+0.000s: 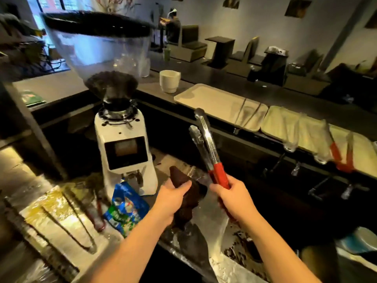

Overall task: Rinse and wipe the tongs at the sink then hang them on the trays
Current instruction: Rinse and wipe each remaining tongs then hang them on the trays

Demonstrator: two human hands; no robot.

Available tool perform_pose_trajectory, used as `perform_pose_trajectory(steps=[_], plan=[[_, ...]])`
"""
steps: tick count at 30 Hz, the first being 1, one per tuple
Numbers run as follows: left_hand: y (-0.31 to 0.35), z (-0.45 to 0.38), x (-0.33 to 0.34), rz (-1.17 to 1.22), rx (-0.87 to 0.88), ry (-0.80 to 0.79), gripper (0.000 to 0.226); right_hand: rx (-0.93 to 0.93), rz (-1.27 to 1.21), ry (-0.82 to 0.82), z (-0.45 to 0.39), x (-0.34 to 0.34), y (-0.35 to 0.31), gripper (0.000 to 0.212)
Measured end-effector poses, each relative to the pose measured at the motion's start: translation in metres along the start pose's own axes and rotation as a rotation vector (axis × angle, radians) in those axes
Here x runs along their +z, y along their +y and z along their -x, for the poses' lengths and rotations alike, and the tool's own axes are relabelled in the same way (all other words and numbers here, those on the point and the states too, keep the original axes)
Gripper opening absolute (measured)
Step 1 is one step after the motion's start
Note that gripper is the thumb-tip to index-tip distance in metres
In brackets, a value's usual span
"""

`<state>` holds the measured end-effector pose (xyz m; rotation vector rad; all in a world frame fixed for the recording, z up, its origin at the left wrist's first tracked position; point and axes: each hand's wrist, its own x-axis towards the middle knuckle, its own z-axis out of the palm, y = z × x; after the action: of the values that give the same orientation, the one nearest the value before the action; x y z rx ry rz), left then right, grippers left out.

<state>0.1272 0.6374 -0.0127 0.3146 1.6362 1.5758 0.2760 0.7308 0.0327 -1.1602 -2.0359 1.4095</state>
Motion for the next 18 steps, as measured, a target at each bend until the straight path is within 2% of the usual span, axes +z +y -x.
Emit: perform_pose_trajectory(steps=[3,7,12,16,18], plan=[[0.002,-0.017,0.044,-0.050,-0.033,0.014,0.043,0.028,-0.003,0.067,-0.023,-0.037,-0.004,0.018],[0.005,-0.039,0.076,-0.133,-0.050,0.064,0.046,0.094,0.047,0.114,-0.072,-0.076,-0.033,0.029],[0.007,-0.055,0.082,-0.208,-0.005,0.096,0.053,0.015,0.421,0.081,-0.140,-0.095,-0.085,0.058],[0.017,-0.070,0.080,-0.149,0.017,0.108,0.047,0.034,0.633,0.034,-0.182,-0.086,-0.119,0.043],[0.023,-0.078,0.077,-0.117,0.043,0.116,0.042,0.032,0.763,0.021,-0.197,-0.080,-0.128,0.042]])
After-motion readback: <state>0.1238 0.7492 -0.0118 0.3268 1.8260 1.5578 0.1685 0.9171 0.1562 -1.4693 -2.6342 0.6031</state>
